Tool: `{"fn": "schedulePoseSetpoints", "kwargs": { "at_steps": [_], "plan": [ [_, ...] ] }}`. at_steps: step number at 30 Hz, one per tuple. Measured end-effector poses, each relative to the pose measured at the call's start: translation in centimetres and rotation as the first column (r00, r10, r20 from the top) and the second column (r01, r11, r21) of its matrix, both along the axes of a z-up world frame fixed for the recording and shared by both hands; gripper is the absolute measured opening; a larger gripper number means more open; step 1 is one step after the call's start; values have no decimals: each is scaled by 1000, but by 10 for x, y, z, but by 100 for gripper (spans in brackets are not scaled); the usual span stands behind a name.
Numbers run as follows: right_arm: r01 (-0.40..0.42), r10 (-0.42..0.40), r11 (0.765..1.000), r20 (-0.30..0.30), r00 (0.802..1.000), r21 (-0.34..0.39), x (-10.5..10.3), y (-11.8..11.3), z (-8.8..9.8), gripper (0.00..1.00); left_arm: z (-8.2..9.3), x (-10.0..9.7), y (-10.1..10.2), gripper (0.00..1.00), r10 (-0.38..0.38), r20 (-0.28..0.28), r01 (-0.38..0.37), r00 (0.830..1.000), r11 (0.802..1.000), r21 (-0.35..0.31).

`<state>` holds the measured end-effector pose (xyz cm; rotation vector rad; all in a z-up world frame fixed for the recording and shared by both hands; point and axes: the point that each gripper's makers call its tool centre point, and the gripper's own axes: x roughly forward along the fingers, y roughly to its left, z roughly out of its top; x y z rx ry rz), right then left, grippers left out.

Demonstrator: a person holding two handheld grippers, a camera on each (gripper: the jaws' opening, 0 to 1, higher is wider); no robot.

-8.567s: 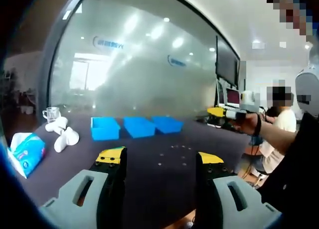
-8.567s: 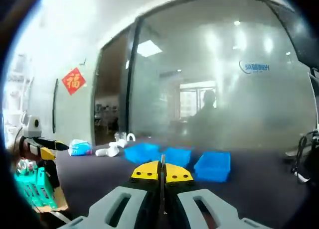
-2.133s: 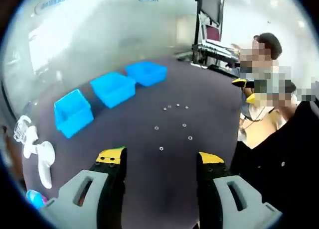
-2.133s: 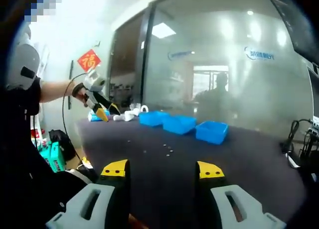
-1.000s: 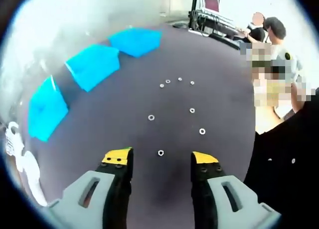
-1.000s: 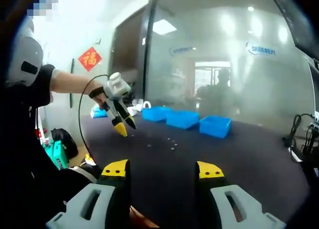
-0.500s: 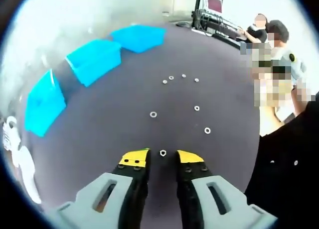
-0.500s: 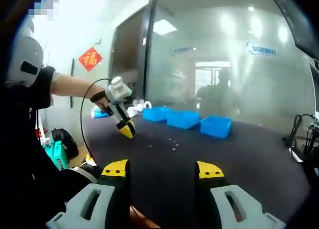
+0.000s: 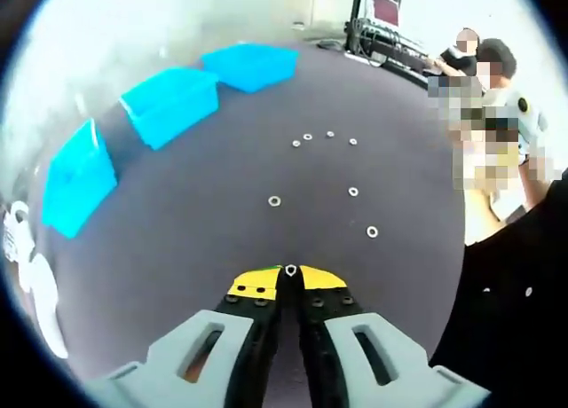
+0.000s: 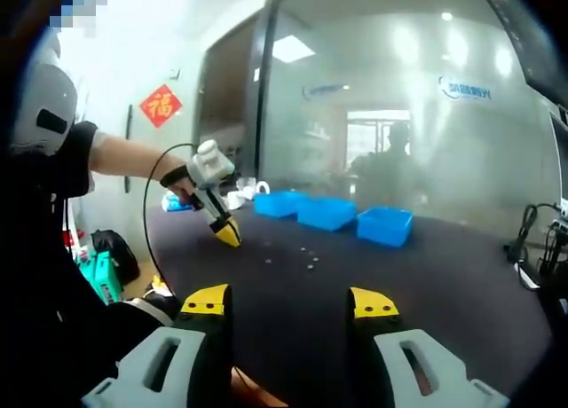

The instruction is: Sort the screws, nuts, and washers into the corresponding bins

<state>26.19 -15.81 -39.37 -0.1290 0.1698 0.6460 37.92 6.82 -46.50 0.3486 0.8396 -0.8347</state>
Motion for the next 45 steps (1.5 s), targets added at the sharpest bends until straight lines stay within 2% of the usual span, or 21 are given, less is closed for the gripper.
{"fn": "schedulePoseSetpoints", "kwargs": {
  "at_steps": [4, 6, 8, 12, 15, 18, 23, 24, 27, 28, 31, 32, 33, 38, 42, 45],
  "plan": [
    [1, -1, 1000, 0, 1000, -1, 0, 0, 0, 47, 6, 2, 0, 3, 15, 30, -14, 999, 999, -49],
    [2, -2, 1000, 0, 1000, 2, 0, 0, 0, 47, 17, 6, -8, 3, 33, 65, -24, 997, 990, -138],
    [4, -4, 1000, 3, 1000, 1, 1, -1, 1, 47, 26, 5, -8, 3, 52, 88, -36, 995, 985, -171],
    [13, -13, 1000, 11, 1000, 10, 4, -1, 5, 47, 46, 6, -12, 3, 60, 199, -13, 978, 972, -233],
    [26, -27, 999, 30, 999, 22, 8, -3, 12, 47, 65, 10, -12, 3, 85, 310, 8, 947, 958, -287],
    [41, -43, 998, 49, 998, 43, 11, -4, 21, 47, 77, 10, -11, 3, 132, 330, -4, 935, 933, -361],
    [51, -53, 998, 71, 996, 34, 12, -4, 27, 47, 102, 2, -12, 3, 228, 388, -26, 893, 887, -462],
    [51, -54, 998, 73, 996, 33, 12, -3, 28, 47, 108, -5, -17, 3, 247, 399, -28, 883, 877, -480],
    [52, -55, 998, 77, 996, 31, 12, -2, 29, 47, 122, -4, -11, 3, 284, 450, -25, 847, 867, -498],
    [53, -55, 998, 80, 995, 30, 12, -2, 29, 47, 129, 0, -6, 3, 307, 464, -26, 831, 854, -519],
    [59, -62, 998, 89, 994, 31, 12, -1, 32, 47, 137, -1, -3, 3, 354, 457, -44, 816, 827, -561],
    [62, -65, 998, 94, 993, 33, 13, -1, 34, 47, 142, -1, -2, 3, 364, 479, -34, 798, 822, -568],
    [65, -68, 997, 101, 993, 36, 14, -1, 37, 47, 142, -2, -2, 3, 365, 489, -31, 793, 824, -565],
    [73, -79, 996, 120, 990, 55, 17, -2, 48, 47, 140, 4, 8, 3, 399, 484, -57, 779, 813, -579],
    [82, -89, 995, 124, 988, 55, 18, -4, 49, 46, 138, 21, 35, 3, 469, 493, -136, 733, 811, -569],
    [89, -96, 994, 125, 987, 66, 18, -5, 50, 46, 140, 35, 57, 3, 520, 498, -193, 694, 800, -568]
  ]
}}
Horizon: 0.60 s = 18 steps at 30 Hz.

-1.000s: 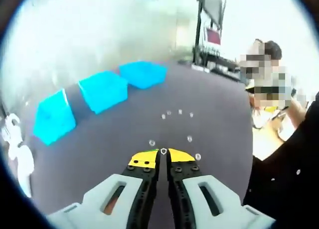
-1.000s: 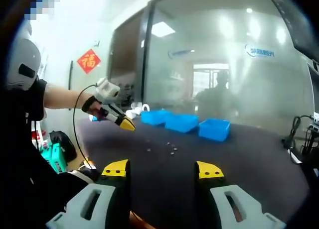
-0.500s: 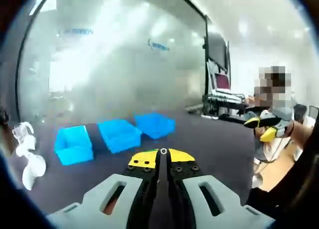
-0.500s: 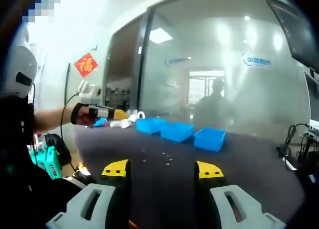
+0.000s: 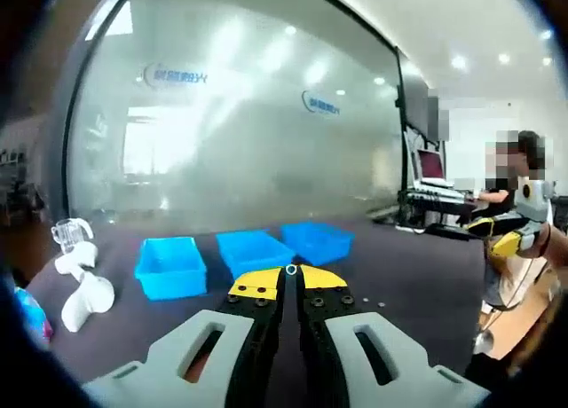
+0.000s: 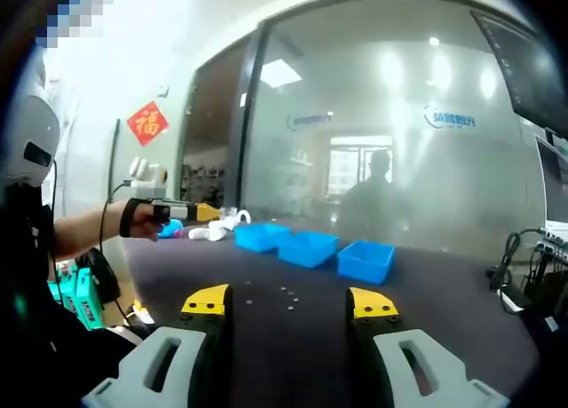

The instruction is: Sort the screws, nuts, and washers into the corresponding bins

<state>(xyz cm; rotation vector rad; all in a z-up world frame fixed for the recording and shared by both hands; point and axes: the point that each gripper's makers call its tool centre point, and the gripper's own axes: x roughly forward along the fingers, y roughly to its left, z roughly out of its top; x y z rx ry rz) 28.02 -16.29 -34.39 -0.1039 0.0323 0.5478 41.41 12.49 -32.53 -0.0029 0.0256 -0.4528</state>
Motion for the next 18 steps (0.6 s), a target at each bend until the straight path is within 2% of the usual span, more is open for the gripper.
{"fn": "schedulePoseSetpoints", "kwargs": {
  "at_steps": [3, 5, 7, 11, 14, 18],
  "plan": [
    [2, -2, 1000, 1, 1000, 6, 0, 0, 0, 46, 4, 12, 19, 3, 68, 18, -68, 998, 998, -1],
    [1, -1, 1000, -1, 1000, 4, -1, 1, -1, 46, 9, 21, 29, 3, 104, 36, -103, 994, 994, -24],
    [1, -1, 1000, 1, 1000, -10, 0, 2, -2, 46, 13, 30, 40, 3, 153, 48, -152, 987, 988, -10],
    [0, 0, 1000, 6, 1000, -9, 0, 2, 1, 46, 21, 48, 53, 3, 205, 64, -205, 977, 979, -14],
    [6, -6, 1000, 11, 1000, -5, 0, 1, 3, 46, 26, 61, 57, 3, 214, 64, -214, 975, 977, -14],
    [11, -11, 1000, 13, 1000, 1, 0, 0, 4, 46, 35, 82, 58, 3, 207, 54, -205, 977, 978, -50]
  ]
}}
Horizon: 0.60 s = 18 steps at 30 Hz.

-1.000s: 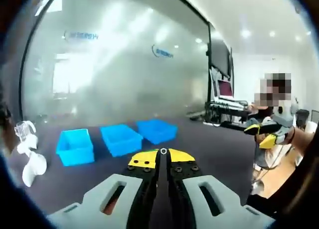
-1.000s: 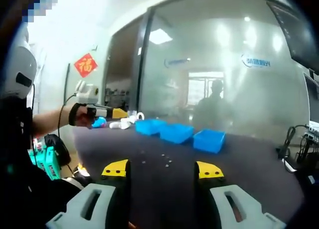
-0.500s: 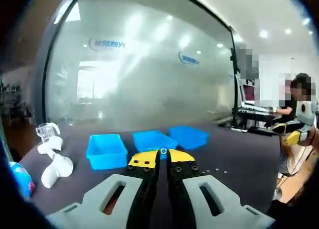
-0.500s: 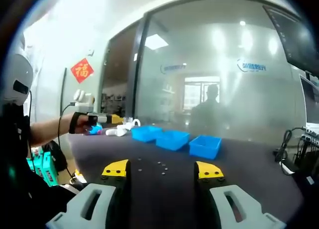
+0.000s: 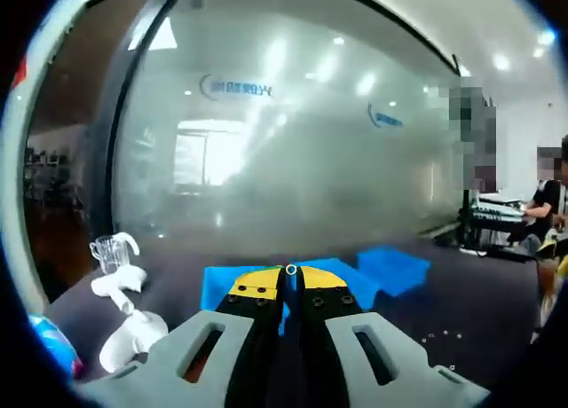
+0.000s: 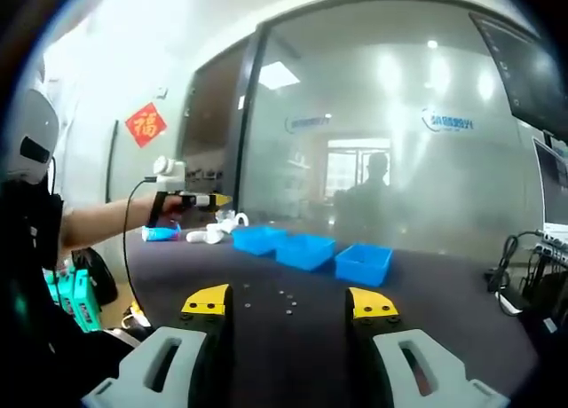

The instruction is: Sort the screws, nuts, and washers into the corresponding bins

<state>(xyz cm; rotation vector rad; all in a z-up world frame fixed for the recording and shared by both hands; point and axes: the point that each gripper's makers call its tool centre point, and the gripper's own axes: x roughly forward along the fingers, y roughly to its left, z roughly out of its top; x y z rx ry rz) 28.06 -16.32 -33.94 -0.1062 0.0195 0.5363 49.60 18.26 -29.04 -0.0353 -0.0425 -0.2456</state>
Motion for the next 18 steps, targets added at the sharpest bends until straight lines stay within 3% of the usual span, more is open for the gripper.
{"fn": "schedulePoseSetpoints", "kwargs": {
  "at_steps": [4, 7, 13, 18],
  "plan": [
    [-1, 1, 1000, -2, 1000, -6, -2, 0, 0, 46, 4, 32, 8, 3, 30, -8, -30, 1000, 999, 14],
    [-2, 2, 1000, -4, 1000, -10, -3, 0, -2, 46, 4, 53, 16, 3, 47, -22, -47, 999, 999, -17],
    [2, -2, 1000, -13, 1000, -5, -2, -1, -6, 46, 1, 82, 20, 3, 70, -65, -74, 995, 996, -56],
    [3, -3, 1000, -12, 1000, -4, -3, -2, -5, 46, 3, 102, 19, 3, 73, -65, -74, 995, 997, -19]
  ]
}}
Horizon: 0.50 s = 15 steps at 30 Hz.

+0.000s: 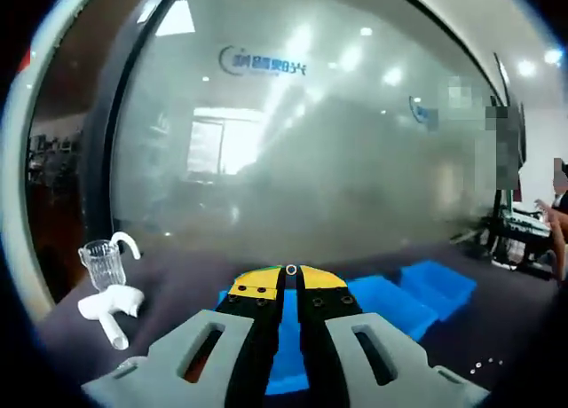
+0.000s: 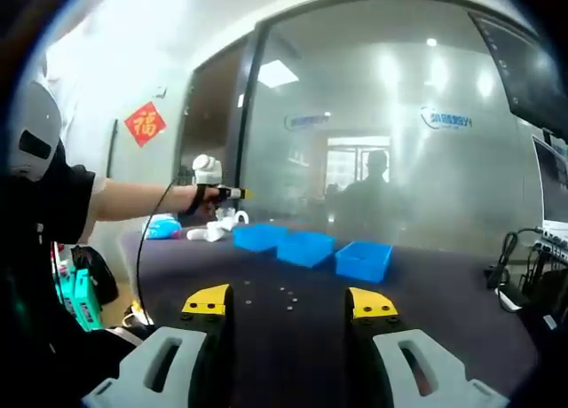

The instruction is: Sort the screws, nuts, and washers into the corresponding bins

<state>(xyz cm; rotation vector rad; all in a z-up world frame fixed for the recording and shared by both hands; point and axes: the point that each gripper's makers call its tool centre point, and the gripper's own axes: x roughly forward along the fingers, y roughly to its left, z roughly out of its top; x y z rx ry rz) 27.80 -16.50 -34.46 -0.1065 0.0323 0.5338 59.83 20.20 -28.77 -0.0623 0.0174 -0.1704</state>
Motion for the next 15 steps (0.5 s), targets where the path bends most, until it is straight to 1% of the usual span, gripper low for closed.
{"fn": "schedulePoseSetpoints", "kwargs": {
  "at_steps": [3, 5, 9, 12, 15],
  "plan": [
    [-2, 2, 1000, 1, 1000, 3, -1, 1, 1, 46, -4, 8, 5, 3, 15, -16, -15, 1000, 1000, -1],
    [-2, 2, 1000, 0, 1000, -1, -1, 1, 0, 46, -6, 6, 3, 3, 17, -22, -17, 1000, 1000, 9],
    [2, -2, 1000, 0, 1000, 2, -2, 0, 0, 45, -13, 8, 1, 3, 20, -35, -20, 999, 1000, 23],
    [2, -2, 1000, -1, 1000, 4, -2, 1, -1, 45, -17, 8, -1, 3, 17, -46, -17, 999, 1000, 13],
    [-1, 1, 1000, -1, 1000, 3, -3, 2, 0, 45, -17, 7, -5, 3, 13, -45, -12, 999, 1000, 16]
  ]
}}
